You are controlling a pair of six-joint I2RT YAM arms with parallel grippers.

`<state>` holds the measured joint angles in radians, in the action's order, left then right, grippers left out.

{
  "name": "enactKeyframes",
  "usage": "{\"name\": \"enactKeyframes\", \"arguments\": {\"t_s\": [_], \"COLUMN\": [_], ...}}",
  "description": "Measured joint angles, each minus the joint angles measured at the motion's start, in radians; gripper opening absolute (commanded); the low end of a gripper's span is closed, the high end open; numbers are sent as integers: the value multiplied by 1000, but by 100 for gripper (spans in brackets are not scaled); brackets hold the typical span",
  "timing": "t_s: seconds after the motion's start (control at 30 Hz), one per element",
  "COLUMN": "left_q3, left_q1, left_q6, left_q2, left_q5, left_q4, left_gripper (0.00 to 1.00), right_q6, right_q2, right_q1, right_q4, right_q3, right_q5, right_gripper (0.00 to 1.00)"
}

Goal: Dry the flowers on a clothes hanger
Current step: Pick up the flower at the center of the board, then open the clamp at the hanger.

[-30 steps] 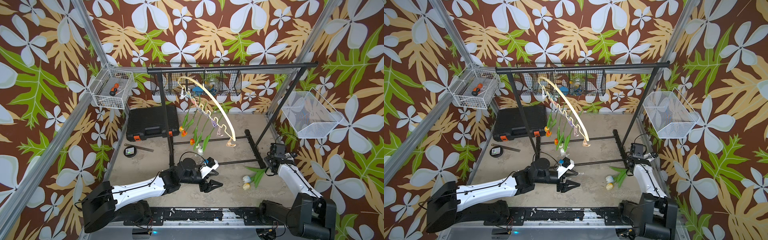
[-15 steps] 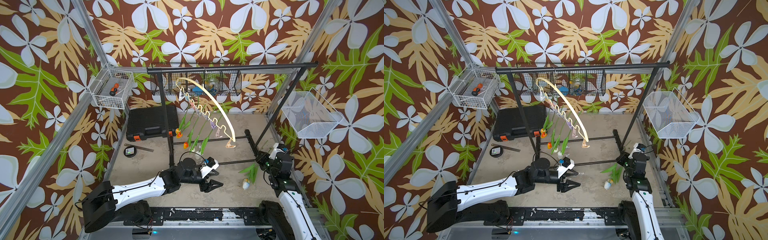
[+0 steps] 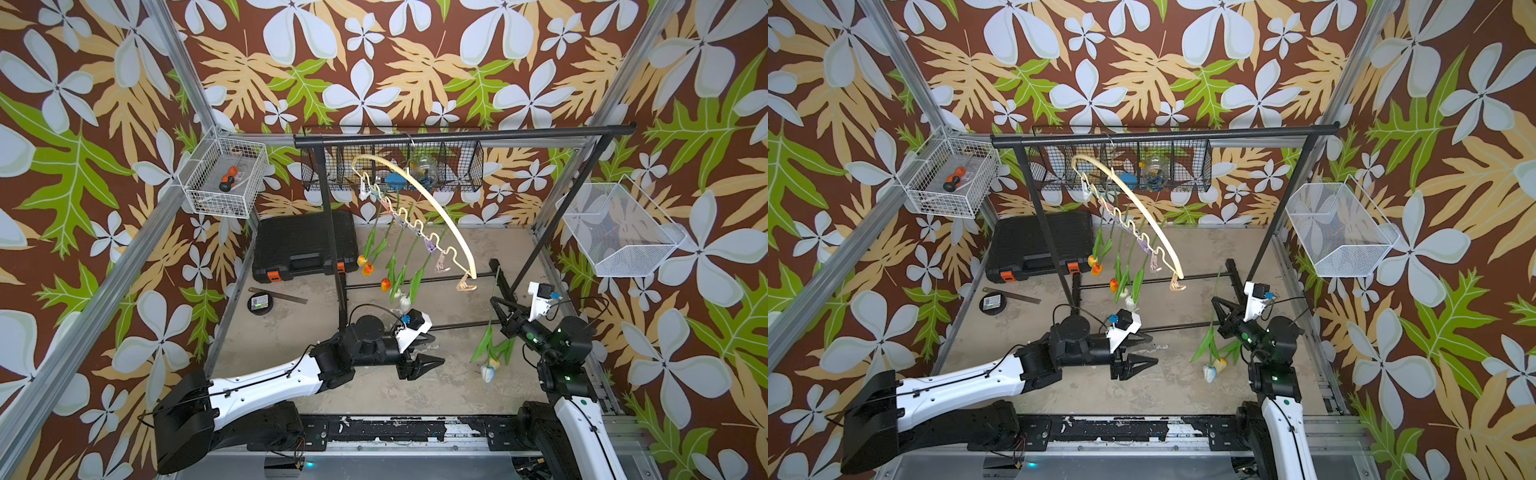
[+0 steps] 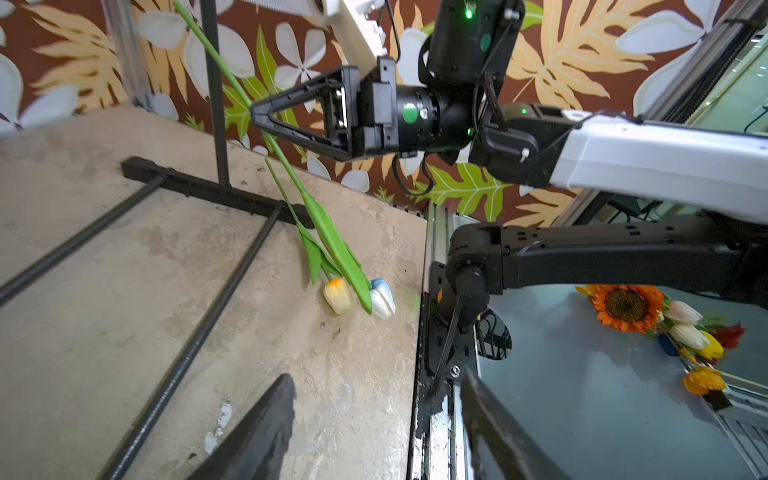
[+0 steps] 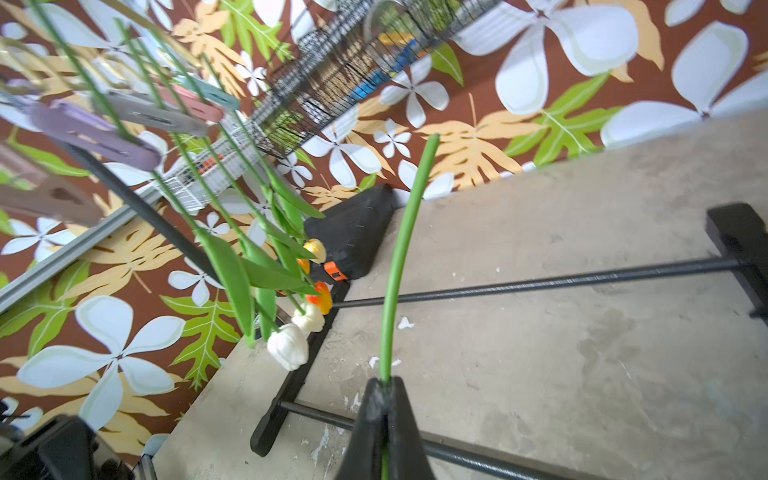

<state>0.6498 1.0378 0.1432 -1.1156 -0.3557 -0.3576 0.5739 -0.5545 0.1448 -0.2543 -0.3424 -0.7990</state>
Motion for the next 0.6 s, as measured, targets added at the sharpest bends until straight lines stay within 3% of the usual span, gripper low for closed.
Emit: {"name": "enactKeyframes", "arguments": {"t_s": [0.27,0.43,0.6], "left_q3": [36,148,235], "left_q1": [-20,-87,-94], "left_q6": [-44,-76,-193], "left_q2": [104,74,32], "left_q5": [171,212,247], "left_q4": [-8,-19,-28], "left_gripper": [65,62,61], "right_q6": [-29,-31,-34], "right_q2": [-9,-53,-128], "right_q1": [0,-7,-11], "right_q4": [-140,-233,-319], "right_q3": [-81,-133,-150], "right_q5": [-94,-122,-137], "right_gripper": [0,0,0]}}
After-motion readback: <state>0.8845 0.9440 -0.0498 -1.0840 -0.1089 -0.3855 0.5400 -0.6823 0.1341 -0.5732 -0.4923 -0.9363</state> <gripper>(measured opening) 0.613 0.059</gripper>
